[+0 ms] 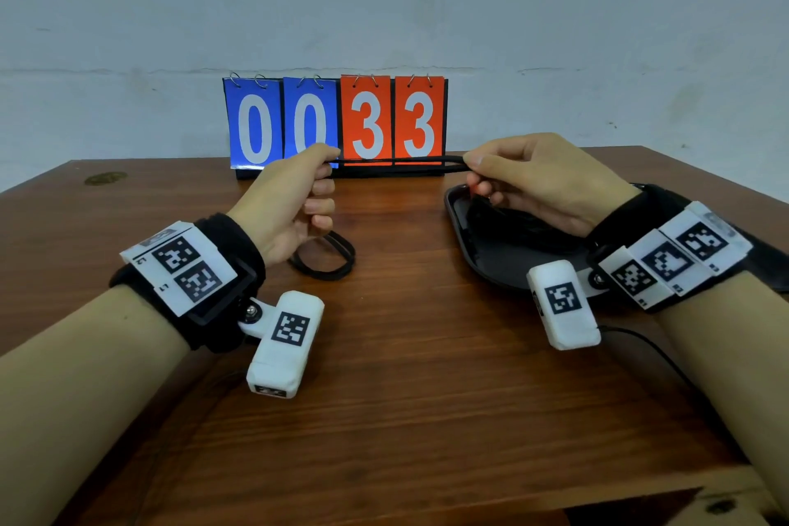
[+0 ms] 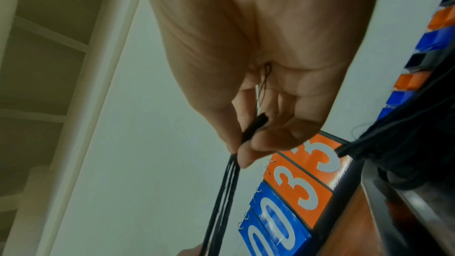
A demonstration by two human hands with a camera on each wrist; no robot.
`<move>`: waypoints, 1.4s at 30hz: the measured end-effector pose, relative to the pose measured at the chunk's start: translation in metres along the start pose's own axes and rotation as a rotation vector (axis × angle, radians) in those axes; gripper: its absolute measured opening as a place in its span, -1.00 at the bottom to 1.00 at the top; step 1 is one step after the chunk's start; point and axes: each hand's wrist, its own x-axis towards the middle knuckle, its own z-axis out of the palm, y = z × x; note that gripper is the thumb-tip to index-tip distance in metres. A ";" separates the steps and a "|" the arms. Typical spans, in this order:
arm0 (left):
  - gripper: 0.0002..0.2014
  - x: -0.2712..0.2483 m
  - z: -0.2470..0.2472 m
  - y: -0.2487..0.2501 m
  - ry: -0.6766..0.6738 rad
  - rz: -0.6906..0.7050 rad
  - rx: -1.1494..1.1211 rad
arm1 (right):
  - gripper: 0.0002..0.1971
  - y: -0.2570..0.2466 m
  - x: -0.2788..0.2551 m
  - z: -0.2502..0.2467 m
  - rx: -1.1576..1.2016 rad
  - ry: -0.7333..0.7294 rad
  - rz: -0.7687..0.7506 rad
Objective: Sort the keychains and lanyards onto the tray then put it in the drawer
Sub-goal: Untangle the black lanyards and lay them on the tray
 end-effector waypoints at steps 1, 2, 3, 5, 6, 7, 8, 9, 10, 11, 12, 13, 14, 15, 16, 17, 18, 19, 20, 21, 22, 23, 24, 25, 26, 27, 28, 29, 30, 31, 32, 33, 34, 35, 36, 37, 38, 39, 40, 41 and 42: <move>-0.66 0.000 0.000 0.000 0.004 0.002 0.008 | -0.86 -0.001 0.000 -0.001 0.012 0.001 0.002; -0.68 0.000 -0.001 0.000 0.007 0.005 0.013 | -0.86 -0.002 0.000 -0.003 0.022 0.001 0.005; -0.69 0.000 -0.001 0.000 0.009 0.006 0.013 | -0.86 -0.002 -0.001 -0.004 0.029 0.002 0.008; -0.70 0.000 -0.001 0.000 0.015 0.006 0.007 | -0.86 -0.004 -0.002 -0.003 0.037 0.010 0.016; -0.70 -0.001 -0.001 0.000 0.021 0.007 0.013 | -0.86 -0.004 -0.002 -0.002 0.041 0.019 0.026; -0.71 -0.001 0.000 0.001 0.033 0.010 0.028 | -0.86 -0.005 -0.002 -0.002 0.048 0.029 0.037; -0.74 -0.002 0.000 0.001 0.048 0.014 0.049 | -0.86 -0.005 -0.002 -0.001 0.057 0.036 0.049; -0.78 -0.003 0.001 0.001 0.064 0.020 0.067 | -0.86 -0.005 -0.003 -0.001 0.064 0.035 0.060; -0.82 -0.004 0.002 0.001 0.074 0.029 0.080 | -0.87 -0.005 -0.003 -0.001 0.066 0.027 0.070; -0.86 -0.005 0.003 0.001 0.078 0.038 0.091 | -0.88 -0.005 -0.003 -0.001 0.065 0.016 0.077; -0.88 -0.005 0.003 0.002 0.080 0.046 0.099 | -0.87 -0.006 -0.003 -0.001 0.065 0.006 0.084; -0.89 -0.006 0.004 0.002 0.080 0.054 0.106 | -0.85 -0.005 -0.003 -0.002 0.065 0.002 0.092; -0.90 -0.007 0.004 0.003 0.079 0.061 0.111 | -0.82 -0.006 -0.004 -0.002 0.059 -0.001 0.100; -0.90 -0.007 0.004 0.003 0.078 0.065 0.114 | -0.81 -0.006 -0.004 -0.002 0.044 -0.007 0.107; -0.89 -0.007 0.004 0.003 0.079 0.068 0.119 | -0.81 -0.007 -0.004 -0.002 0.026 -0.017 0.117; -0.89 -0.007 0.005 0.003 0.082 0.070 0.124 | -0.83 -0.007 -0.004 -0.002 0.012 -0.027 0.127; -0.88 -0.007 0.005 0.003 0.089 0.072 0.130 | -0.84 -0.007 -0.005 -0.002 0.008 -0.036 0.139; -0.87 -0.006 0.005 0.003 0.095 0.074 0.135 | -0.85 -0.007 -0.005 -0.001 0.013 -0.041 0.149; -0.86 -0.006 0.005 0.003 0.100 0.076 0.138 | -0.86 -0.008 -0.005 -0.001 0.023 -0.042 0.156; -0.86 -0.006 0.006 0.003 0.106 0.077 0.140 | -0.87 -0.008 -0.006 -0.001 0.034 -0.042 0.162; -0.86 -0.005 0.006 0.003 0.112 0.078 0.143 | -0.87 -0.009 -0.006 -0.001 0.044 -0.041 0.168; -0.86 -0.005 0.006 0.003 0.118 0.079 0.145 | -0.87 -0.010 -0.006 -0.001 0.052 -0.041 0.176; -0.86 -0.005 0.006 0.003 0.120 0.078 0.145 | -0.87 -0.011 -0.007 -0.001 0.058 -0.042 0.185; -0.86 -0.004 0.006 0.003 0.120 0.075 0.145 | -0.86 -0.012 -0.007 -0.001 0.061 -0.043 0.197; -0.86 -0.004 0.005 0.003 0.118 0.072 0.144 | -0.85 -0.013 -0.007 -0.002 0.062 -0.044 0.210; -0.85 -0.003 0.005 0.003 0.117 0.069 0.144 | -0.85 -0.013 -0.007 -0.002 0.062 -0.042 0.225; -0.85 -0.003 0.005 0.003 0.116 0.067 0.145 | -0.85 -0.014 -0.007 -0.002 0.064 -0.040 0.235; -0.85 -0.003 0.005 0.002 0.117 0.064 0.148 | -0.85 -0.013 -0.006 -0.002 0.065 -0.039 0.241; -0.85 -0.002 0.005 0.002 0.118 0.063 0.149 | -0.85 -0.013 -0.006 -0.002 0.065 -0.041 0.241; -0.85 -0.002 0.005 0.002 0.118 0.063 0.149 | -0.85 -0.013 -0.006 -0.002 0.064 -0.045 0.239; -0.85 -0.002 0.005 0.002 0.116 0.064 0.150 | -0.84 -0.012 -0.005 -0.002 0.064 -0.050 0.234; -0.85 -0.001 0.004 0.001 0.113 0.065 0.150 | -0.84 -0.011 -0.005 -0.001 0.063 -0.053 0.229; -0.85 -0.001 0.004 0.001 0.110 0.066 0.151 | -0.83 -0.011 -0.005 -0.002 0.059 -0.055 0.221; -0.86 -0.001 0.004 0.001 0.109 0.066 0.153 | -0.83 -0.010 -0.004 -0.002 0.049 -0.055 0.212; -0.86 -0.001 0.004 0.001 0.112 0.065 0.156 | -0.82 -0.009 -0.004 -0.002 0.033 -0.051 0.201; -0.85 0.000 0.004 0.001 0.116 0.064 0.161 | -0.81 -0.008 -0.004 -0.003 0.014 -0.044 0.190; -0.85 0.000 0.004 0.001 0.123 0.061 0.169 | -0.81 -0.008 -0.004 -0.004 -0.008 -0.034 0.181; -0.83 0.000 0.004 0.001 0.125 0.054 0.176 | -0.80 -0.008 -0.004 -0.005 -0.027 -0.025 0.176; -0.81 0.001 0.004 0.001 0.120 0.039 0.176 | -0.79 -0.008 -0.004 -0.006 -0.040 -0.017 0.176; -0.79 0.001 0.004 0.000 0.106 0.016 0.167 | -0.78 -0.007 -0.003 -0.006 -0.044 -0.012 0.179; -0.77 0.001 0.003 0.000 0.086 -0.011 0.149 | -0.78 -0.007 -0.003 -0.008 -0.035 -0.006 0.183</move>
